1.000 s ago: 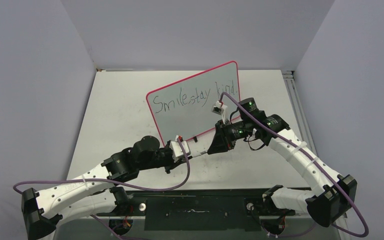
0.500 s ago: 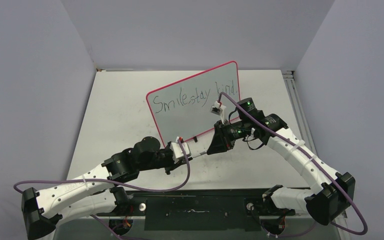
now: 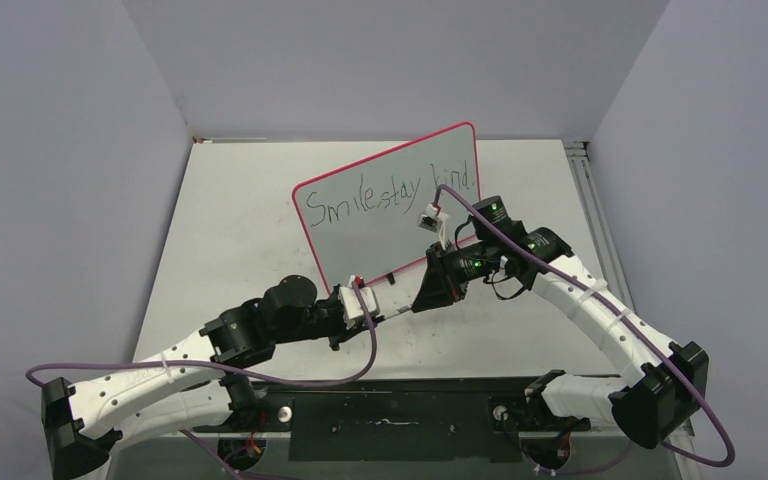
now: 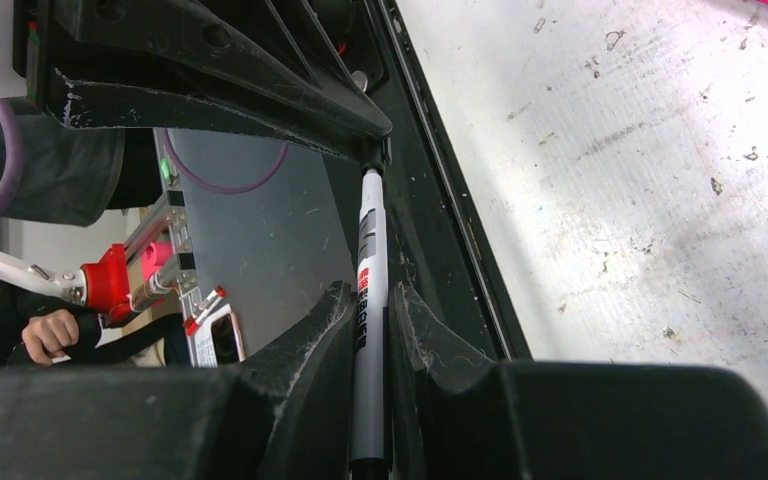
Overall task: Write a sentence on the whiteboard
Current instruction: Close the whiteboard marker at the center of the board.
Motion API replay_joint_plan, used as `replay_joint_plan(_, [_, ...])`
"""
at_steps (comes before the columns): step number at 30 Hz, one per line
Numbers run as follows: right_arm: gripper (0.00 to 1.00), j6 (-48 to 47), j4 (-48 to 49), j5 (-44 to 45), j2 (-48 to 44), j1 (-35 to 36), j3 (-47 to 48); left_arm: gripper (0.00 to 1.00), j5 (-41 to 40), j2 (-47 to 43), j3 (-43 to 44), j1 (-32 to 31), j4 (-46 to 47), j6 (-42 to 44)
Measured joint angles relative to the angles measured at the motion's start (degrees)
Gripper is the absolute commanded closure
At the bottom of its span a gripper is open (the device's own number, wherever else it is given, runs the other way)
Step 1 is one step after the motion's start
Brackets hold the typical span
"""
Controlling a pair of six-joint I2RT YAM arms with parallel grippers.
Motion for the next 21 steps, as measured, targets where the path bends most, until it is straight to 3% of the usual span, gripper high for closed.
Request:
replay_joint_plan(13, [0.95,0.22,1.55,-1.11,0.04,0.44,-1.07,1.00,0.31,-0.02,0.00,-0.37,0.09,0.00])
replay_joint_plan(21, [0.95,4.11,8.57,-1.46,0.81,2.97,-4.48,1.00,0.63,-0.02,0.00,-0.48,-0.09,-0.09])
